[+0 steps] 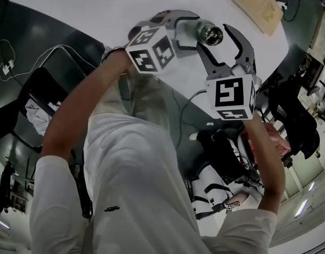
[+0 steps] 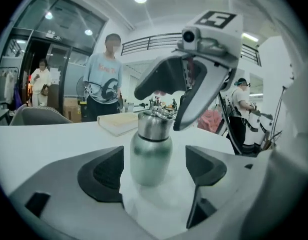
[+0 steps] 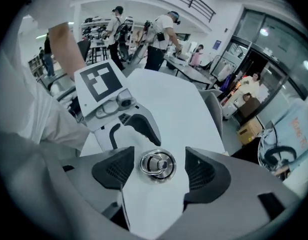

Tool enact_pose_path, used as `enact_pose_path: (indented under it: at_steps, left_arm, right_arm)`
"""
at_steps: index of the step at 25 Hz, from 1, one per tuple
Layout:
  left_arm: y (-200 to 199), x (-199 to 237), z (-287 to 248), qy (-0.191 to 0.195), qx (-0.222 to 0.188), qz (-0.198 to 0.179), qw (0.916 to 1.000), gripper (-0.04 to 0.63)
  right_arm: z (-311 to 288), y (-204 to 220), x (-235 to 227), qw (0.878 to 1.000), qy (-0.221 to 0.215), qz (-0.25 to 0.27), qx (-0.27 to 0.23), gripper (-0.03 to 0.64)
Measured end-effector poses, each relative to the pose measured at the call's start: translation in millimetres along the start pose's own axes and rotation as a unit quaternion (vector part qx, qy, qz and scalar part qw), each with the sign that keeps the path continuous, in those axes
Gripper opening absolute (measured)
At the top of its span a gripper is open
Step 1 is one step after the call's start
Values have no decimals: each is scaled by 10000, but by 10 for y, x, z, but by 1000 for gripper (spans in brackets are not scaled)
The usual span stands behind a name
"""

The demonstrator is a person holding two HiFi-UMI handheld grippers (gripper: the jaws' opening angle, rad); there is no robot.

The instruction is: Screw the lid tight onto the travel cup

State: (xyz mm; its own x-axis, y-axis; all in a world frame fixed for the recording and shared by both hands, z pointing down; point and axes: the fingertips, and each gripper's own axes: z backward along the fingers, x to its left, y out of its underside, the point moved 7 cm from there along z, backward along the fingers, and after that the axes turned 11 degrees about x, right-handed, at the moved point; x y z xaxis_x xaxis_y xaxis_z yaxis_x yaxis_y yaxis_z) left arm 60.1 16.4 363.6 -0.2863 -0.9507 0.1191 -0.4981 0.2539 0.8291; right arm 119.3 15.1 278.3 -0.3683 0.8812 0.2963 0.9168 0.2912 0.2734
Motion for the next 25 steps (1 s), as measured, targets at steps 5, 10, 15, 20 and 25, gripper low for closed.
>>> enact_pose_path:
  at_steps: [5, 10, 15, 20, 25]
  left_arm:
    - [29, -48, 569, -347, 237, 388, 9984, 359]
    - [-161, -257, 1167, -645, 37, 1269, 9898, 188]
    - [-480, -455, 1722, -1755, 33, 1718, 9694, 15]
    - [-747, -625, 2154, -2210, -223, 2185, 9502, 5]
    - [-1121, -890, 2432, -2406, -582, 2041, 9471, 3]
  right_arm:
    - [354, 52, 29, 9881, 198, -1311, -784, 282]
    - [912, 119, 61, 9604, 764, -2254, -1449, 281]
    - [1404, 144, 139, 9301, 983, -2931, -1983, 279]
    - [1853, 235, 272, 8820, 1289, -3720, -2588, 186]
    - [2264, 404, 420, 8614, 1865, -3830, -2768, 65]
